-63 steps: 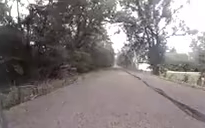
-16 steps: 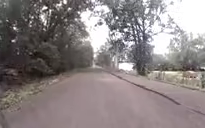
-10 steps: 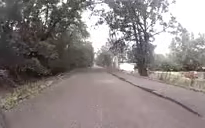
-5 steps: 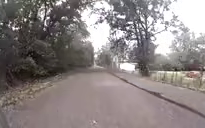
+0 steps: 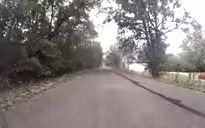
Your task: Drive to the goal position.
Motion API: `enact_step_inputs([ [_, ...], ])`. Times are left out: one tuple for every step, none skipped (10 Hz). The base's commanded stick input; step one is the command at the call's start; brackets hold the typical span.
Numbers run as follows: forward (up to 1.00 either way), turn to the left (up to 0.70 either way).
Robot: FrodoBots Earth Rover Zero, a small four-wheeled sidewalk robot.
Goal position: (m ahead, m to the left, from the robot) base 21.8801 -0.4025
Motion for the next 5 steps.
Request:
enact_step_inputs([
  [0.70, 0.00],
  [0.70, 0.00],
  [0.70, 0.00],
  [0.70, 0.00],
  [0.70, 0.00],
])
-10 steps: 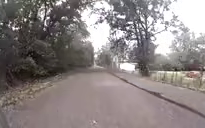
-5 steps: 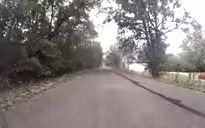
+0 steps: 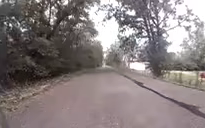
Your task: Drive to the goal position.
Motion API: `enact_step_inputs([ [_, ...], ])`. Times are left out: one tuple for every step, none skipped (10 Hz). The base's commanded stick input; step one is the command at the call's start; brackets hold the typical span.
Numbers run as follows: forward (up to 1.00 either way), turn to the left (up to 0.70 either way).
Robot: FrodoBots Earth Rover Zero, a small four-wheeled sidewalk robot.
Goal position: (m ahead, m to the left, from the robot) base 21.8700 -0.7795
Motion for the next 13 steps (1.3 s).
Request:
enact_step_inputs([
  [0.70, 0.00],
  [0.70, 0.00],
  [0.70, 0.00],
  [0.70, 0.00],
  [0.70, 0.00],
  [0.70, 0.00],
  [0.70, 0.00],
  [0.70, 0.02],
  [0.70, 0.08],
  [0.70, 0.30],
  [0.70, 0.24],
  [0.70, 0.04],
  [0.70, 0.02],
])
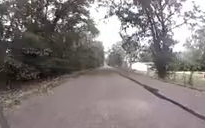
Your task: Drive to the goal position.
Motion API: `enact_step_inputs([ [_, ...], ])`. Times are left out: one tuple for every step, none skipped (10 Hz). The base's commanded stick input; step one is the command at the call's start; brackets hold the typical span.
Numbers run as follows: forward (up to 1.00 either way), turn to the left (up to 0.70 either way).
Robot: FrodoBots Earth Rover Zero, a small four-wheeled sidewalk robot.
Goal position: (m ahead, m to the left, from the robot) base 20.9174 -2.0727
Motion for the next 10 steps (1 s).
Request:
enact_step_inputs([
  [0.70, 0.02],
  [0.70, 0.02],
  [0.70, 0.02],
  [0.70, 0.00],
  [0.70, 0.00],
  [0.70, 0.00],
  [0.70, 0.00],
  [0.70, 0.00],
  [0.70, 0.00],
  [0.70, 0.00],
])
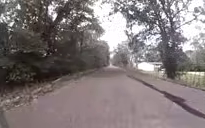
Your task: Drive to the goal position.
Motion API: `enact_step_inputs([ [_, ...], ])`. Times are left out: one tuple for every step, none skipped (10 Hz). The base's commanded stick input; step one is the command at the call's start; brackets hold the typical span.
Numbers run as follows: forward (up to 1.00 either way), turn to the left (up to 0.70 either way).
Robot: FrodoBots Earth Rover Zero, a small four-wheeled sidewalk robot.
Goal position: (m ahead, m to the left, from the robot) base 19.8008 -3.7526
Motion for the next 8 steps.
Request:
enact_step_inputs([
  [0.70, 0.00],
  [0.70, 0.00],
  [0.70, 0.00],
  [0.70, 0.00],
  [0.70, 0.00],
  [0.70, 0.00],
  [0.70, 0.00],
  [0.70, 0.00],
])
